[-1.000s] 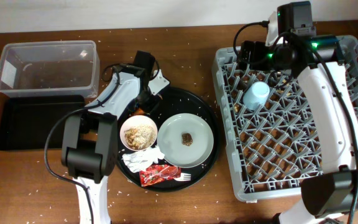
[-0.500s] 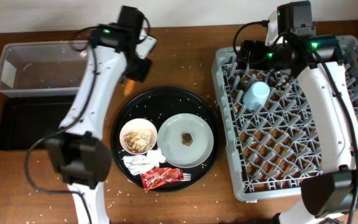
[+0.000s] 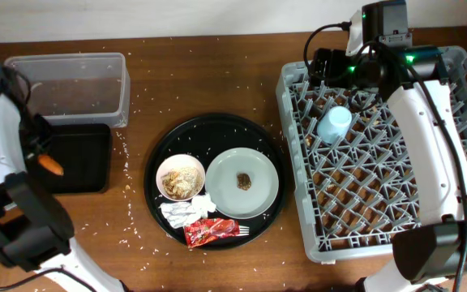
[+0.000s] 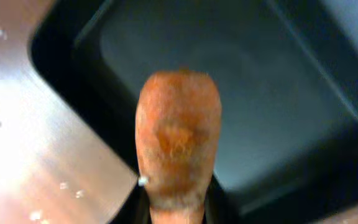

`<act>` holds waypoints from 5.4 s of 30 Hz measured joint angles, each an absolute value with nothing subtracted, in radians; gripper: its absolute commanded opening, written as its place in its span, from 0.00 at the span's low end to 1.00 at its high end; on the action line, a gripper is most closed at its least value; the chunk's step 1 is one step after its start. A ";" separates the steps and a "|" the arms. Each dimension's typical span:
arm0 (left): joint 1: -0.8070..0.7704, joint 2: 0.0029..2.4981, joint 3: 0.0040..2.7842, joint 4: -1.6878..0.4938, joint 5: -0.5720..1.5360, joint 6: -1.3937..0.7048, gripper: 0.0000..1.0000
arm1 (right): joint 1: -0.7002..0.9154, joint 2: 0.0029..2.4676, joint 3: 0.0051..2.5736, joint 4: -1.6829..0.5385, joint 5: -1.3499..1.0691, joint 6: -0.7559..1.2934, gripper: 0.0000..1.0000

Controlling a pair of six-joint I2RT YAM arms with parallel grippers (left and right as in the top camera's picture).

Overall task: Sort waste into correct bins and load items into the dishwasher rack
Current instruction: 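Move the carrot left and drop it onto the black tray, then grasp the rim of the white bowl with the left gripper, then carry the bowl left and tip its rice onto the black tray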

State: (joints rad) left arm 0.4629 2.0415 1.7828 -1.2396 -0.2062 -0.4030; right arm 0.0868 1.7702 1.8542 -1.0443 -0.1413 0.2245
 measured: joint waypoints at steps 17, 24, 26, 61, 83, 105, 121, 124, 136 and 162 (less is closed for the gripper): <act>0.555 1.950 1.410 -0.775 -0.179 -0.596 0.74 | 0.087 1.771 1.854 -1.043 -0.141 0.224 0.99; 0.253 1.673 1.458 -0.832 0.147 -0.013 0.75 | 0.087 1.771 1.854 -1.045 -0.141 0.224 0.99; 0.100 1.678 1.457 -0.870 0.170 0.076 0.75 | 0.087 1.771 1.854 -1.049 -0.141 0.224 0.99; -0.227 1.990 1.382 -0.856 0.002 0.126 0.01 | 0.087 1.771 1.854 -1.108 -0.141 0.224 0.99; -0.227 1.998 1.630 -1.023 0.003 0.081 0.34 | 0.127 1.771 1.854 -1.038 -0.141 0.224 0.99; -0.480 2.080 1.629 -0.946 0.017 -0.043 0.25 | 0.127 1.771 1.854 -1.119 -0.141 0.200 0.99; -0.488 2.119 1.642 -0.979 -0.072 -0.057 0.01 | 0.127 1.771 1.854 -1.134 -0.129 0.197 0.99; -0.488 2.125 1.727 -1.118 -0.094 -0.058 0.01 | 0.127 1.771 1.854 -1.134 -0.129 0.198 0.99; -0.186 2.104 1.959 -1.486 -0.060 -0.127 0.01 | 0.127 1.771 1.854 -1.127 -0.129 0.178 0.99; 0.612 2.017 1.678 -1.257 0.858 0.323 0.00 | 0.127 1.772 1.854 -1.106 -0.129 0.175 0.99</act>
State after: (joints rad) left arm 0.6117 2.0171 1.6779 -1.2568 0.8577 0.3233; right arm 0.1272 1.7718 1.8538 -1.1057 -0.1287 0.1753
